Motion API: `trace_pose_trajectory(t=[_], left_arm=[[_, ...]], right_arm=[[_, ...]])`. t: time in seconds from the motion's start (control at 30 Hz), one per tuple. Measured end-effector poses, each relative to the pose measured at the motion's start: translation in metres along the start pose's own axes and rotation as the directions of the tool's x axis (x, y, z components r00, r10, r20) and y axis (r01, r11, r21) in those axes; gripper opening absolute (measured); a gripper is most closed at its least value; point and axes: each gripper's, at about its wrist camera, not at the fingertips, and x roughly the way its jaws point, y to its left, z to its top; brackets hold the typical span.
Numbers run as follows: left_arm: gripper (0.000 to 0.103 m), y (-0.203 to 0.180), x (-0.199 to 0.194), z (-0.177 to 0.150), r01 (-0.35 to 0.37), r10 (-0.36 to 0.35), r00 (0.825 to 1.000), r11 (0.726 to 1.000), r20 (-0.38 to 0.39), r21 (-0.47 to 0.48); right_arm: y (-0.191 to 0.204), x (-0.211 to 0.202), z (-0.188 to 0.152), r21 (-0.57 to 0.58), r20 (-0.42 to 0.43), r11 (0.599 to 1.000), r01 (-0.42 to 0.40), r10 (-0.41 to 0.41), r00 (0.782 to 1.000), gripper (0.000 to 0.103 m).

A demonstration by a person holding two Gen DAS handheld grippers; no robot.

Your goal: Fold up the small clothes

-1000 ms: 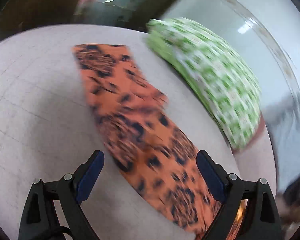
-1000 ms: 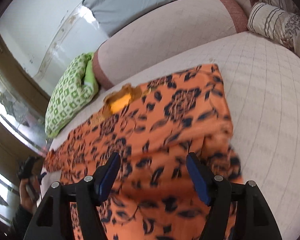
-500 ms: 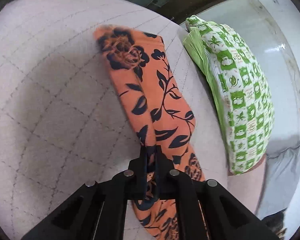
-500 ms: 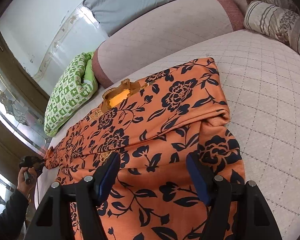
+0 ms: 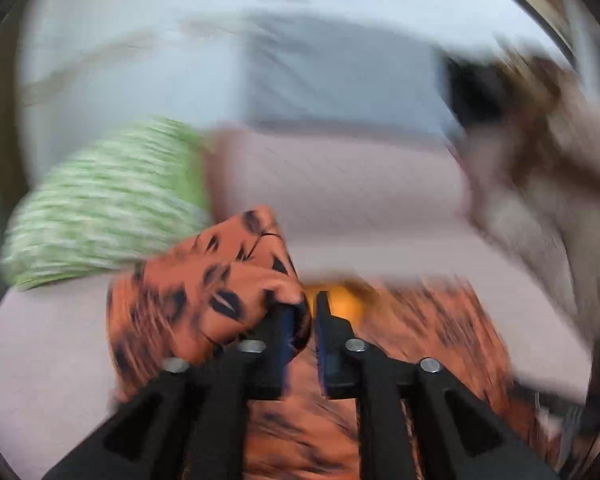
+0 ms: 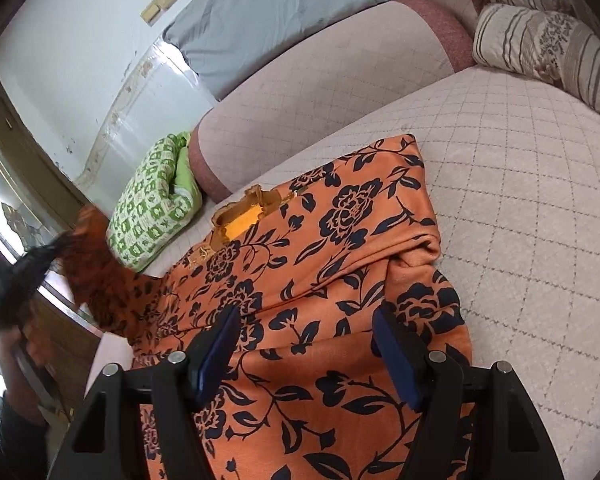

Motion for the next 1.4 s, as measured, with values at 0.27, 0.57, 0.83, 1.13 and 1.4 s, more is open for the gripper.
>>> trace_pose_trajectory(t=[0.27,0.57,0.83,1.13,1.4], left_arm=[[0.071,0.014,0.038,-0.079,-0.008,0.008,0.961,1.000,-0.275,0.002],[0.084,0.176,0.023,-0.098,-0.165,0.076,0.978,0.849,-0.195,-0.502],[0.071,0.173,0.064,-0.119,-0.231,0.118,0.959,0.852,-0.256,-0.471],[0.048,0.184,0.058,-0.125,-0.276,0.169,0.951,0.842,-0.260,-0.464],[0.049,0.181,0.055,-0.125,-0.297,0.193,0.946,0.842,-0.262,-0.451]], right_arm=[[0.006,-0.008,0.002,-0.014,0.005,1.000,0.003,-0.003,1.000,0.080],[0.148,0.043,0.017,-0.498,-0.086,0.867,0.038,-0.092,0.992,0.080],[0.236,0.207,-0.017,-0.917,-0.143,0.385,0.106,-0.564,0.813,0.057],[0.183,0.118,0.067,-0.500,0.045,0.784,0.368,-0.401,0.915,0.020],[0.055,0.068,0.049,-0.067,-0.065,0.939,0.337,-0.341,0.938,0.063]])
